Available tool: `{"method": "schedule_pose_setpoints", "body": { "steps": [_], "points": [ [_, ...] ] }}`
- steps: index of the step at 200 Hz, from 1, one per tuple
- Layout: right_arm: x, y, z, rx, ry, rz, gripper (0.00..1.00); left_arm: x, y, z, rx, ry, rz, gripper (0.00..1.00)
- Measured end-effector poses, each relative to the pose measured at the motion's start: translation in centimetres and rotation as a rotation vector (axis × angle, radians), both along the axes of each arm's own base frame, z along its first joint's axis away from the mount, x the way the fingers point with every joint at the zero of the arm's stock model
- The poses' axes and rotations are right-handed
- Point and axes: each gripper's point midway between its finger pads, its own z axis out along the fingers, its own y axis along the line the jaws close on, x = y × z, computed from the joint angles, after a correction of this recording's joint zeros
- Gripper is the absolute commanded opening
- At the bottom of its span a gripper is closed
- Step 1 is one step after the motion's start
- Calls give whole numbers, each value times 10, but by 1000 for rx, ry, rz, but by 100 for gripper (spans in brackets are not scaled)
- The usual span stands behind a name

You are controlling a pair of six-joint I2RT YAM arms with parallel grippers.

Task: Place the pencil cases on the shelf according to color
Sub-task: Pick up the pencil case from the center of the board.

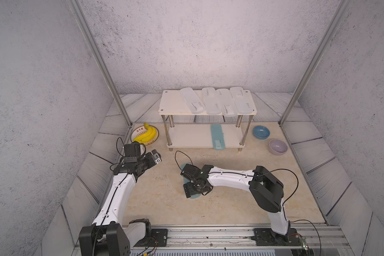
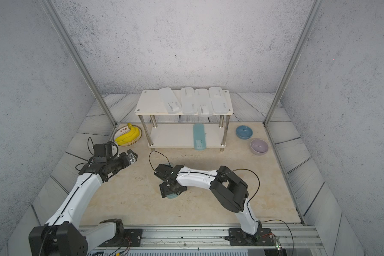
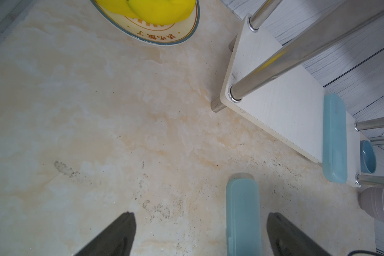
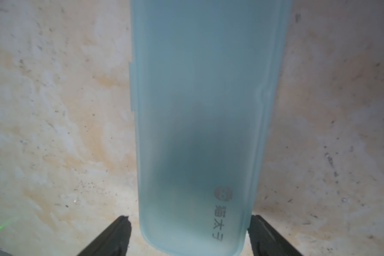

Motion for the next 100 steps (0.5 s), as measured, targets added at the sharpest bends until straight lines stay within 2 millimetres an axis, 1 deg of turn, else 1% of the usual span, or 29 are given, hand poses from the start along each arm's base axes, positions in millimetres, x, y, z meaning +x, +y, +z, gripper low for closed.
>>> {"method": "schedule_pose_setpoints", "body": {
  "steps": [27, 63, 100],
  "points": [
    [-2, -1, -7, -34, 17, 1, 90, 0, 1, 0, -1, -1, 2, 99],
    [-4, 4, -9, -61, 26, 12, 91, 1, -2, 1, -17, -7, -6, 98],
    [-7, 1, -12, -83, 33, 16, 90, 2, -2, 3, -18, -15, -8, 99]
  ]
}}
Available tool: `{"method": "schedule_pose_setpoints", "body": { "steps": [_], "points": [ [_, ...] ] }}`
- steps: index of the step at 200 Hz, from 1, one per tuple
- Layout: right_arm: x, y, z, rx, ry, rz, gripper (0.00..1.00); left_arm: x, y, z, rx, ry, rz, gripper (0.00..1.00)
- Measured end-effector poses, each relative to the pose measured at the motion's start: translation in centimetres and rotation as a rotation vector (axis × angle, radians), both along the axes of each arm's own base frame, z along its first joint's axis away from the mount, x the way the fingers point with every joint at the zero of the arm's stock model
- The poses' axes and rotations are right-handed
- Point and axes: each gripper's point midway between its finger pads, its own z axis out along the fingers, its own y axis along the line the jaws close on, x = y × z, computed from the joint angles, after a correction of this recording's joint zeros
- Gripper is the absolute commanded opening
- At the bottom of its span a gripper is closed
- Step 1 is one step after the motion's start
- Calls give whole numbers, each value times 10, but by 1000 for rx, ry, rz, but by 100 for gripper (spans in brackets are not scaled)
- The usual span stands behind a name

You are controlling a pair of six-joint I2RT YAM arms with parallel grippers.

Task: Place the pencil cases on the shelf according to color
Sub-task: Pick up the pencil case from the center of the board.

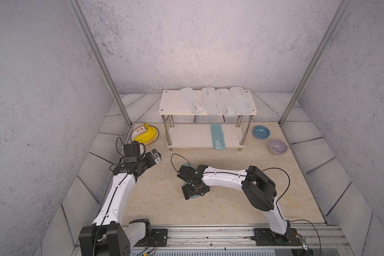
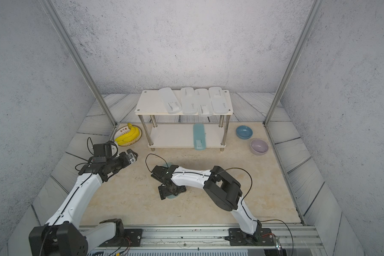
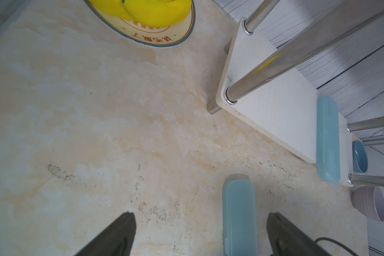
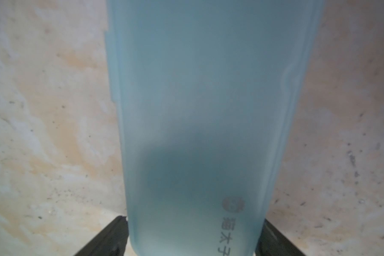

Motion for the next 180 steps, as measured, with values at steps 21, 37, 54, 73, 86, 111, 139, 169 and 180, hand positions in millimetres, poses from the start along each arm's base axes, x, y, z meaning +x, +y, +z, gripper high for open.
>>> {"method": "schedule_pose_setpoints", "body": {
  "steps": [21, 37, 54, 73, 86, 111, 139, 169, 180],
  "points": [
    [0, -1, 0, -6, -1, 1, 88, 0, 0, 0, -1, 0, -1, 99],
    [-1, -2, -1, -14, -4, 1, 84, 0, 0, 0, -1, -1, -2, 99],
    [0, -4, -2, -17, -11, -3, 79, 0, -1, 2, -2, -8, -3, 99],
    [1, -6, 0, -10, -27, -8, 74, -1, -1, 5, -2, -19, -3, 99],
    [0, -10, 0, -14, -33, -8, 69, 0, -1, 7, -2, -25, -3, 99],
    [-1, -19, 0, -26, -56, -12, 66, -1, -1, 5, -3, -23, -4, 99],
    [1, -35, 8, -48, -98, -29, 65, -2, -2, 3, -8, -18, -9, 99],
    [15, -39, 38, -26, -198, -52, 65, -1, -4, 3, -19, -25, -14, 99],
    [24, -37, 50, -11, -233, -65, 65, 0, -5, 3, -26, -27, -14, 99]
  ]
}}
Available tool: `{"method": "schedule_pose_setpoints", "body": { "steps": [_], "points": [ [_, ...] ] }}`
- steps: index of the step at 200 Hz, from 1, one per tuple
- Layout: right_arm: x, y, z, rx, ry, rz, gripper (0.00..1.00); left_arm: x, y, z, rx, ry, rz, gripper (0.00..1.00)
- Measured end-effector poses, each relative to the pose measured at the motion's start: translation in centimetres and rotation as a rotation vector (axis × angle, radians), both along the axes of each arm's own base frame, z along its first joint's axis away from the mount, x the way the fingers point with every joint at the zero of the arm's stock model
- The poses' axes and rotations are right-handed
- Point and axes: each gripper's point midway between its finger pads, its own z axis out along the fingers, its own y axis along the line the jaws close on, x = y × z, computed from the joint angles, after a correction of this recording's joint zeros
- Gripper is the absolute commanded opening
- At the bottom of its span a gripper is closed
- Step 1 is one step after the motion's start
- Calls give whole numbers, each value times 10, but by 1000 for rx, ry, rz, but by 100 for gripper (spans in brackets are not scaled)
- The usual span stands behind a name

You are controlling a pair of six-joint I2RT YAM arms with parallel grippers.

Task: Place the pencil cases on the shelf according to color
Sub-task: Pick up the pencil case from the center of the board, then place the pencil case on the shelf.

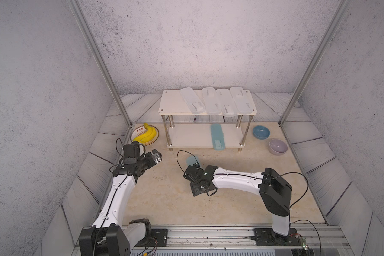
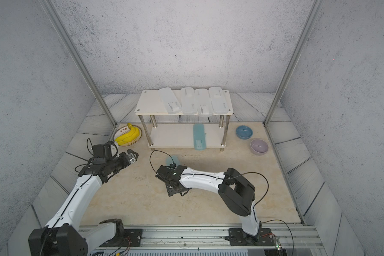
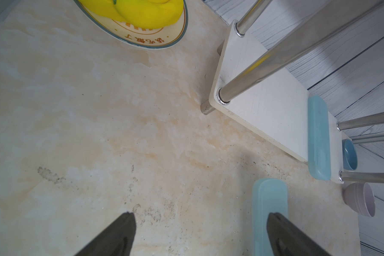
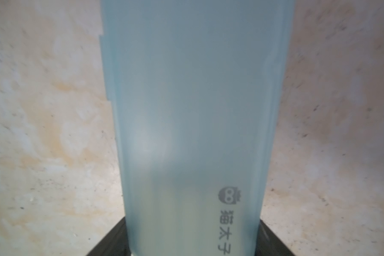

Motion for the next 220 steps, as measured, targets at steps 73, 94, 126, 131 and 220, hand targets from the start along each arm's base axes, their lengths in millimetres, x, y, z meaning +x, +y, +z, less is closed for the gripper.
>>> {"method": "schedule_pose_setpoints", "body": {
  "steps": [73, 94, 126, 131, 220],
  "points": [
    [84, 7, 59, 130, -161, -90, 65, -2, -3, 4, -20, -13, -6, 99],
    [118, 9, 69, 166, -200, -123, 65, -2, -5, 5, -27, -19, -10, 99],
    [157, 13, 59, 163, -221, -142, 65, -2, -8, 6, -43, -25, -20, 99],
    [160, 14, 56, 159, -220, -142, 65, -2, -8, 6, -45, -25, -21, 99],
    [210, 27, 27, 125, -218, -159, 77, 0, -19, 6, -104, -48, -56, 98]
  ]
}}
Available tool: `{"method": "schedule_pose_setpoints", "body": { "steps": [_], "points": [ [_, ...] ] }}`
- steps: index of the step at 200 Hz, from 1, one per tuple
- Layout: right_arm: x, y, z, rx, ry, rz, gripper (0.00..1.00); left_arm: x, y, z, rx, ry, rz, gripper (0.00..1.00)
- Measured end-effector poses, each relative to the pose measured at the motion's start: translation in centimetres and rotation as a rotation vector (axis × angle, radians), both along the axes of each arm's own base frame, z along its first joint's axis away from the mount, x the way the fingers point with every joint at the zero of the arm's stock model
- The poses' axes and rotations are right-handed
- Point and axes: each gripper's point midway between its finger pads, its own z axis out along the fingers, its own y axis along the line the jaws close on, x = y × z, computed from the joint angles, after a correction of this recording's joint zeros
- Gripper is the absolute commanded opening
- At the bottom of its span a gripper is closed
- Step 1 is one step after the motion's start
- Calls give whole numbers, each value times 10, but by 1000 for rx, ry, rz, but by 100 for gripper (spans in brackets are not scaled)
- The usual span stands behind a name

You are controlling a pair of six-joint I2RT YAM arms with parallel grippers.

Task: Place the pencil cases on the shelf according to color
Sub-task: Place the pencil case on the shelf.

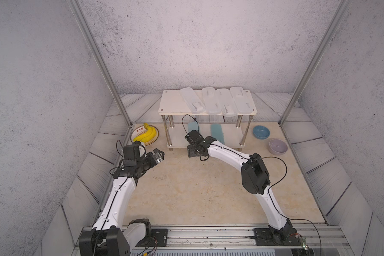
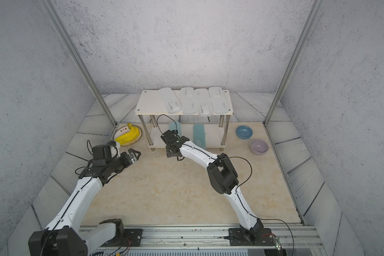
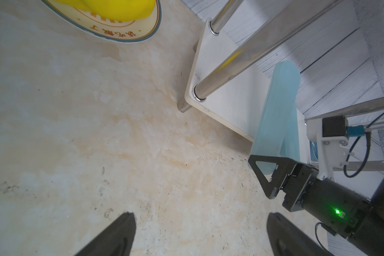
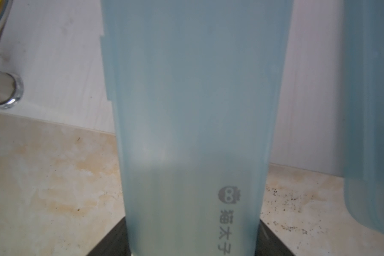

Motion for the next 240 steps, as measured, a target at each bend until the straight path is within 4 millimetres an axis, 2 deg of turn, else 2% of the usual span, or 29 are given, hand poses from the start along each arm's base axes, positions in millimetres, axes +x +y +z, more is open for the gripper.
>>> {"method": "schedule_pose_setpoints", "body": {
  "steps": [24, 73, 133, 180, 217, 240],
  "points": [
    [7, -1, 3, 3, -3, -7, 83, 0, -3, 0, -18, -3, -8, 99],
    [10, 2, 17, 10, -19, -2, 87, 2, -6, 4, -31, -20, -21, 99],
    [7, -5, 14, -21, -7, -1, 89, 2, -6, 5, -32, -23, -22, 99],
    [-7, -22, 19, -72, 24, 1, 85, 1, -7, 3, -38, -20, -24, 99],
    [-19, -45, 24, -138, 24, -13, 84, 2, -7, 3, -41, -21, -24, 99],
    [-30, -58, 18, -169, 38, -14, 81, 1, -7, 4, -40, -22, -23, 99]
  ]
}}
